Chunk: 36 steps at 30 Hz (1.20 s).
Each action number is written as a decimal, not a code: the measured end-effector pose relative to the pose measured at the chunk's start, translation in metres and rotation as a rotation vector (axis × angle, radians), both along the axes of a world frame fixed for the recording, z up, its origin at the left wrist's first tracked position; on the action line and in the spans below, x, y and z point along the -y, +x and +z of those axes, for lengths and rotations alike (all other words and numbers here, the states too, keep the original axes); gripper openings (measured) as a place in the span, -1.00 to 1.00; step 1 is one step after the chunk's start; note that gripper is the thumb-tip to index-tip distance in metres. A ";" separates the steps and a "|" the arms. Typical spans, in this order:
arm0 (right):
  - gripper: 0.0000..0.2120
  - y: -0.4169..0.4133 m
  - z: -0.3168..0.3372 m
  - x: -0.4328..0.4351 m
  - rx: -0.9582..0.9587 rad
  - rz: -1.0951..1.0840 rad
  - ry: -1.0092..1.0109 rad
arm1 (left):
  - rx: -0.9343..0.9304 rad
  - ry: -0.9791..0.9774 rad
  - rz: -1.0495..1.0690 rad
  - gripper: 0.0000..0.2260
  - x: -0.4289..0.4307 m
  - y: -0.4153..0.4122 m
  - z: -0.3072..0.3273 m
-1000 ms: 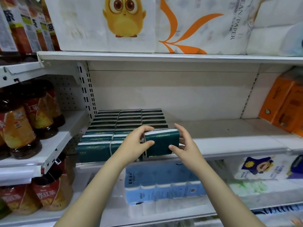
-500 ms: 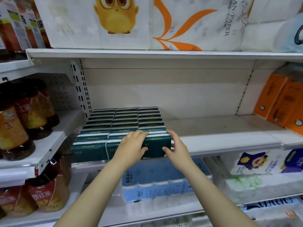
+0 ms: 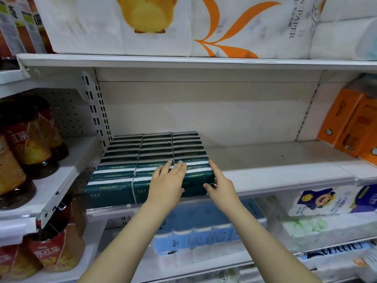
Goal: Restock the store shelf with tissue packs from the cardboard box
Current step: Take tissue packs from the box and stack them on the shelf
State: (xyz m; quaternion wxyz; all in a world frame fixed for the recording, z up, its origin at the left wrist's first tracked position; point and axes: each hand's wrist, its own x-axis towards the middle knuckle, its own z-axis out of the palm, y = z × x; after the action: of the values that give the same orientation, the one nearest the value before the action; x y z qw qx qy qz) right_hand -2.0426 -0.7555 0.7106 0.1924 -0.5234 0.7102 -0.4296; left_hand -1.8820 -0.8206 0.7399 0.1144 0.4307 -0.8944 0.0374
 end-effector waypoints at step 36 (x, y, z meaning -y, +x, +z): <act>-0.65 -0.052 -0.012 -0.102 0.544 -0.062 -0.344 | -0.805 0.518 -0.143 -0.61 -0.101 -0.057 -0.020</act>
State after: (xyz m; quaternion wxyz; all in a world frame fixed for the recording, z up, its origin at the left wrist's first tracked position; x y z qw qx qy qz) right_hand -2.0942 -0.6539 0.6984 0.2707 -0.3926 0.5653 -0.6730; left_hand -1.9386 -0.7199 0.7197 0.3429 0.3627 -0.7863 -0.3642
